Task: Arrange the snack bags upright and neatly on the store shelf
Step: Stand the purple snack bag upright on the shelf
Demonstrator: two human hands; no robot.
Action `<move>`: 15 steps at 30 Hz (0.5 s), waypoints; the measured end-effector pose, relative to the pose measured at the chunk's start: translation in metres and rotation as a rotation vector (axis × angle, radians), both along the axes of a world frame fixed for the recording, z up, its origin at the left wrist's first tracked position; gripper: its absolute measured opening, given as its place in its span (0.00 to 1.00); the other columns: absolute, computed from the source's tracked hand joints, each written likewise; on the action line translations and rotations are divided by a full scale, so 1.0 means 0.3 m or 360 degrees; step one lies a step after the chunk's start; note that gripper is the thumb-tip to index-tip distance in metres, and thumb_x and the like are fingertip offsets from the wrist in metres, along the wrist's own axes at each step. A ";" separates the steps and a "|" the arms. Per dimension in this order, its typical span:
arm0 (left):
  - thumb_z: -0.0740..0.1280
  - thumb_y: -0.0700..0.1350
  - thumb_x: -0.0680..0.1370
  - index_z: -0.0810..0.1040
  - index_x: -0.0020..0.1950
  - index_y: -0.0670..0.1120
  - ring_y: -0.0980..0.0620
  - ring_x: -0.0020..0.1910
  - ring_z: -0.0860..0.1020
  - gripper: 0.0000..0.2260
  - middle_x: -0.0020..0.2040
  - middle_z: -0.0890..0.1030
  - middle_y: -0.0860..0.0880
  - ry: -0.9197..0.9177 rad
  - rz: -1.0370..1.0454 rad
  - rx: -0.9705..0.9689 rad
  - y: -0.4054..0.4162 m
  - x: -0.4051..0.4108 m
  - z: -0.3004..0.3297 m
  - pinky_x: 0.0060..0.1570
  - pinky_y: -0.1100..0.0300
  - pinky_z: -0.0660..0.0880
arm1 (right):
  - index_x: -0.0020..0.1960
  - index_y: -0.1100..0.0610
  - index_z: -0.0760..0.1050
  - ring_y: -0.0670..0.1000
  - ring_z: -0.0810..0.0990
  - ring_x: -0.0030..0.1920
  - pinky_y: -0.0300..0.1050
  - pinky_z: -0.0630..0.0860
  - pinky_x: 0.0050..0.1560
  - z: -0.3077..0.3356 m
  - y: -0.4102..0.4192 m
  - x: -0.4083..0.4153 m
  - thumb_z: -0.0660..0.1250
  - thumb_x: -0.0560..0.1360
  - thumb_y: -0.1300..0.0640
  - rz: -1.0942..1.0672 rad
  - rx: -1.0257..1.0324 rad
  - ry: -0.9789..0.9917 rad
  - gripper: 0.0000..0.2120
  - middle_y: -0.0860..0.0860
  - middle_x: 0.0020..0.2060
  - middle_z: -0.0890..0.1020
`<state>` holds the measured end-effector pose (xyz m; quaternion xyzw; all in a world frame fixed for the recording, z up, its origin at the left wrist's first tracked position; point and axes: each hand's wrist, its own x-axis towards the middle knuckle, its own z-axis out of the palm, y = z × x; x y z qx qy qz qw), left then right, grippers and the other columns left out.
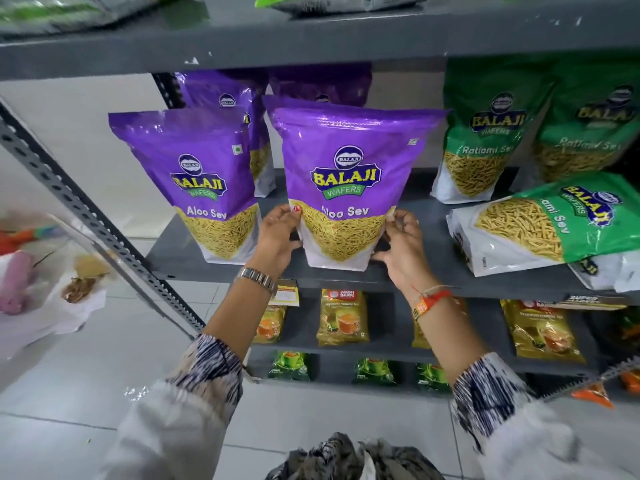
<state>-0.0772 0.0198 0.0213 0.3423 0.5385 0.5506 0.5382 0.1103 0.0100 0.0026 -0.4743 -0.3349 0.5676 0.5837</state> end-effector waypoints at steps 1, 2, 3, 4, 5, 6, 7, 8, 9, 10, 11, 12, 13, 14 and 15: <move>0.58 0.38 0.79 0.72 0.41 0.48 0.52 0.39 0.76 0.10 0.37 0.79 0.50 -0.0034 0.0016 0.0007 0.012 -0.007 -0.002 0.43 0.53 0.75 | 0.43 0.50 0.67 0.46 0.78 0.45 0.60 0.77 0.48 -0.003 0.012 -0.011 0.54 0.81 0.58 -0.0008 -0.0001 -0.0004 0.09 0.48 0.43 0.77; 0.58 0.38 0.79 0.72 0.41 0.47 0.51 0.39 0.76 0.09 0.38 0.78 0.49 -0.0050 0.0027 0.0009 0.021 -0.013 -0.009 0.44 0.53 0.75 | 0.44 0.50 0.67 0.45 0.78 0.45 0.59 0.77 0.49 -0.007 0.021 -0.023 0.54 0.81 0.58 -0.0015 -0.0006 -0.0003 0.09 0.48 0.43 0.77; 0.58 0.38 0.80 0.72 0.42 0.47 0.51 0.41 0.76 0.09 0.40 0.78 0.48 -0.0065 0.0031 0.0007 0.027 -0.019 -0.018 0.46 0.52 0.75 | 0.44 0.50 0.67 0.45 0.77 0.46 0.60 0.76 0.50 -0.013 0.028 -0.033 0.54 0.81 0.58 -0.0018 -0.0009 0.0009 0.08 0.47 0.43 0.78; 0.58 0.38 0.80 0.72 0.42 0.47 0.50 0.42 0.76 0.08 0.41 0.77 0.47 -0.0082 0.0033 0.0001 0.030 -0.024 -0.030 0.49 0.50 0.74 | 0.44 0.50 0.67 0.45 0.78 0.47 0.60 0.76 0.51 -0.018 0.033 -0.043 0.55 0.81 0.58 -0.0011 -0.0011 0.0020 0.08 0.47 0.44 0.78; 0.58 0.38 0.80 0.72 0.42 0.47 0.49 0.44 0.75 0.08 0.42 0.76 0.47 -0.0100 0.0036 -0.0009 0.032 -0.030 -0.043 0.53 0.48 0.73 | 0.44 0.50 0.67 0.45 0.78 0.48 0.60 0.76 0.53 -0.023 0.034 -0.052 0.55 0.80 0.58 0.0006 -0.0013 0.0023 0.07 0.47 0.44 0.78; 0.58 0.39 0.80 0.72 0.42 0.47 0.48 0.45 0.75 0.08 0.42 0.75 0.47 -0.0112 0.0044 -0.0027 0.036 -0.034 -0.058 0.56 0.45 0.72 | 0.45 0.49 0.67 0.45 0.78 0.48 0.60 0.76 0.53 -0.027 0.036 -0.060 0.56 0.80 0.57 0.0024 -0.0017 0.0015 0.07 0.46 0.45 0.78; 0.58 0.39 0.80 0.72 0.42 0.47 0.48 0.46 0.74 0.08 0.42 0.75 0.47 -0.0120 0.0056 -0.0046 0.042 -0.040 -0.073 0.60 0.42 0.71 | 0.45 0.49 0.67 0.45 0.78 0.49 0.60 0.76 0.53 -0.033 0.039 -0.066 0.56 0.80 0.57 0.0036 -0.0021 0.0006 0.06 0.46 0.46 0.78; 0.58 0.39 0.80 0.72 0.43 0.47 0.48 0.47 0.74 0.08 0.43 0.75 0.47 -0.0121 0.0067 -0.0057 0.048 -0.044 -0.086 0.62 0.40 0.69 | 0.46 0.50 0.67 0.44 0.78 0.49 0.60 0.76 0.53 -0.038 0.042 -0.071 0.56 0.80 0.57 0.0041 -0.0023 -0.0004 0.05 0.45 0.46 0.78; 0.58 0.39 0.80 0.73 0.45 0.47 0.48 0.48 0.75 0.07 0.43 0.76 0.48 -0.0122 0.0077 -0.0058 0.052 -0.047 -0.094 0.64 0.39 0.68 | 0.46 0.50 0.67 0.43 0.78 0.49 0.59 0.76 0.53 -0.040 0.043 -0.072 0.56 0.80 0.56 0.0042 -0.0023 -0.0018 0.05 0.45 0.46 0.78; 0.58 0.39 0.80 0.73 0.48 0.46 0.48 0.49 0.75 0.06 0.45 0.77 0.48 -0.0117 0.0091 -0.0049 0.055 -0.046 -0.099 0.65 0.38 0.68 | 0.47 0.50 0.67 0.43 0.78 0.48 0.57 0.77 0.51 -0.041 0.045 -0.072 0.56 0.80 0.56 0.0045 -0.0021 -0.0035 0.04 0.44 0.46 0.78; 0.58 0.40 0.80 0.74 0.52 0.45 0.47 0.52 0.76 0.06 0.48 0.79 0.47 -0.0108 0.0116 -0.0039 0.058 -0.041 -0.102 0.65 0.39 0.69 | 0.49 0.51 0.67 0.42 0.78 0.48 0.54 0.77 0.49 -0.042 0.047 -0.070 0.56 0.80 0.56 0.0049 -0.0017 -0.0052 0.03 0.44 0.46 0.78; 0.58 0.41 0.80 0.73 0.58 0.44 0.47 0.56 0.76 0.09 0.54 0.79 0.45 -0.0094 0.0147 -0.0032 0.059 -0.031 -0.106 0.66 0.40 0.69 | 0.52 0.53 0.67 0.42 0.78 0.48 0.51 0.77 0.47 -0.041 0.046 -0.067 0.56 0.80 0.55 0.0052 -0.0016 -0.0066 0.03 0.43 0.46 0.77; 0.58 0.42 0.80 0.69 0.66 0.43 0.46 0.62 0.74 0.14 0.62 0.77 0.44 -0.0076 0.0180 -0.0024 0.055 -0.019 -0.114 0.67 0.42 0.68 | 0.55 0.54 0.66 0.41 0.77 0.48 0.49 0.77 0.46 -0.043 0.043 -0.062 0.56 0.80 0.55 0.0053 -0.0015 -0.0079 0.05 0.43 0.47 0.77; 0.58 0.43 0.80 0.64 0.71 0.44 0.46 0.67 0.71 0.19 0.69 0.72 0.44 -0.0028 0.0208 -0.0010 0.044 -0.002 -0.123 0.69 0.45 0.67 | 0.58 0.54 0.66 0.41 0.76 0.49 0.49 0.77 0.47 -0.045 0.036 -0.058 0.56 0.80 0.55 0.0051 -0.0011 -0.0096 0.07 0.42 0.48 0.76; 0.57 0.45 0.80 0.58 0.75 0.45 0.47 0.71 0.67 0.23 0.74 0.66 0.44 0.0051 0.0243 0.0017 0.030 0.021 -0.135 0.71 0.49 0.64 | 0.60 0.55 0.66 0.41 0.76 0.51 0.49 0.76 0.49 -0.049 0.023 -0.050 0.56 0.80 0.56 0.0036 -0.0011 -0.0119 0.10 0.42 0.50 0.76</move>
